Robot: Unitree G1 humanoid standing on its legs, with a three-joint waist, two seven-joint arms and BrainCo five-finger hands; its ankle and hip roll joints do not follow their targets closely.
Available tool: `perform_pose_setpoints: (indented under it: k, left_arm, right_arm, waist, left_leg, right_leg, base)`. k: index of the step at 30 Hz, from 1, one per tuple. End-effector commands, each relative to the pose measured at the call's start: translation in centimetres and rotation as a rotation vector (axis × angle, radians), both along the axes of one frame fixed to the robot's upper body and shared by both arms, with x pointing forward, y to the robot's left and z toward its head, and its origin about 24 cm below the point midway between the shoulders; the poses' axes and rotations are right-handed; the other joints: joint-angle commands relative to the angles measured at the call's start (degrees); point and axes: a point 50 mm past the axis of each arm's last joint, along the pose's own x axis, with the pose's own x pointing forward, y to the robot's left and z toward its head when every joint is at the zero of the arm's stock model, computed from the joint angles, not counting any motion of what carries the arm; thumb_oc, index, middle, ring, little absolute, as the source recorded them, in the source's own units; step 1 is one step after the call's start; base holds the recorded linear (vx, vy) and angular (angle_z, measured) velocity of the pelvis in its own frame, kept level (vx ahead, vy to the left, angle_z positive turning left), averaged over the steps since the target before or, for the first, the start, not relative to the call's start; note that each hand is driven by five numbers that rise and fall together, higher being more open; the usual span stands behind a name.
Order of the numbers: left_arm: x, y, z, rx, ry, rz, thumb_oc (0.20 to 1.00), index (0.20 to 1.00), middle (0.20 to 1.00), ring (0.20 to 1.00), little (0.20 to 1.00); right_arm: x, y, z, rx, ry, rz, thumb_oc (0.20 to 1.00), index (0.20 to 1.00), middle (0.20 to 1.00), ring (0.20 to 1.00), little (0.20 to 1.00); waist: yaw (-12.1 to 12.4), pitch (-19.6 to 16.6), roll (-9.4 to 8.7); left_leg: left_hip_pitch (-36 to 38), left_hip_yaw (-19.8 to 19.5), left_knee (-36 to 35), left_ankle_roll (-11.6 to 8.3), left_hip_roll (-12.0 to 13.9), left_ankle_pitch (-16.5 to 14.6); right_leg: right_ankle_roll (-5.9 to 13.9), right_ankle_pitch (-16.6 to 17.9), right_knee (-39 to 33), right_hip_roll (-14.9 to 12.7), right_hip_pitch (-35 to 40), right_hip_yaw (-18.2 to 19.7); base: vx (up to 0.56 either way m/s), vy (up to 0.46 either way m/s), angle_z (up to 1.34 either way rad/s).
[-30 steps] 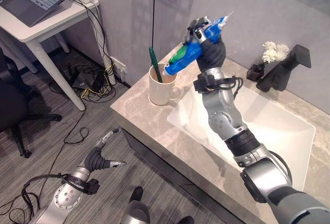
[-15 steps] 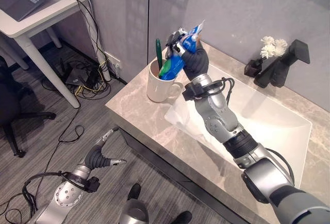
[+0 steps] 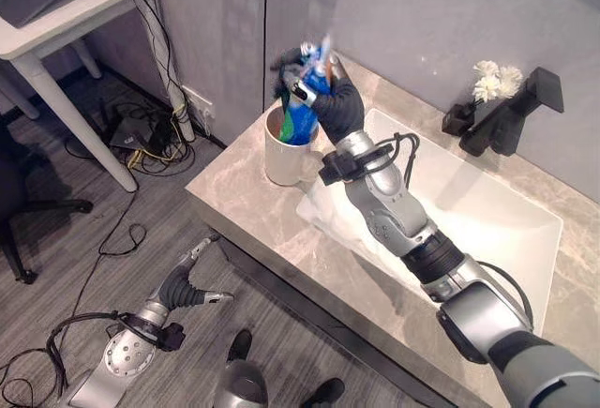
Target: Put brush and paste in cup on sink, flatten towel.
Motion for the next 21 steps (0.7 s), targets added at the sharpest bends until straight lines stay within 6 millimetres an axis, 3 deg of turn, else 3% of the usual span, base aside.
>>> perform_pose_setpoints:
  k: [1,11,12,19,21]
  left_arm:
    - [0.1,-0.1,0.9,0.052,-0.035,-0.064,1.000,1.000,1.000,1.000,1.000]
    - [0.3,-0.3,0.4,0.053,-0.031,-0.051,1.000,1.000,1.000,1.000,1.000]
    - [0.4,-0.5,0.3,0.051,-0.031,-0.055,1.000,1.000,1.000,1.000,1.000]
    - [0.4,-0.9,0.4,0.038,-0.041,-0.066,1.000,1.000,1.000,1.000,1.000]
    - [0.5,-1.5,1.6,-0.016,-0.070,-0.106,1.000,1.000,1.000,1.000,1.000]
  right_arm:
    - [-1.3,1.2,4.5,0.045,-0.171,0.043,1.000,1.000,1.000,1.000,1.000]
    - [-1.5,2.1,5.8,0.125,-0.174,0.046,1.000,1.000,1.000,1.000,1.000]
    - [-1.6,2.1,6.1,0.142,-0.181,0.041,1.000,1.000,1.000,1.000,1.000]
    - [-2.2,1.5,6.9,0.205,-0.213,0.020,1.000,1.000,1.000,1.000,1.000]
    - [-3.0,0.4,8.5,0.188,-0.323,-0.015,1.000,1.000,1.000,1.000,1.000]
  waist:
    - [1.68,-1.65,-0.90]
    - [1.21,-1.57,-1.55]
    - [1.08,-1.40,-1.34]
    - [0.60,-2.08,-0.27]
    - [0.18,-2.85,0.45]
  left_leg:
    - [-1.26,-0.78,-2.07,2.67,-2.02,1.51]
    - [-1.09,-0.15,-2.07,2.80,-1.79,1.38]
    - [-1.27,0.38,-2.07,3.13,-2.05,2.55]
    - [-0.51,0.81,-2.07,3.15,-2.00,2.41]
    - [-0.20,1.01,-2.07,3.07,-1.99,2.43]
  right_leg:
    - [4.77,0.58,1.64,-2.13,4.35,3.88]
    - [4.56,0.78,1.38,-1.82,3.89,4.89]
    - [3.99,1.57,1.63,-2.24,3.48,4.25]
    - [3.90,1.30,2.08,-2.54,3.79,4.68]
    - [4.01,1.24,2.22,-2.77,4.20,4.56]
  base:
    - [0.00,0.000,0.00]
    - [-0.01,0.007,-0.03]
    - [-0.08,0.044,-0.14]
    - [-0.02,0.007,-0.05]
    - [0.00,0.001,-0.02]
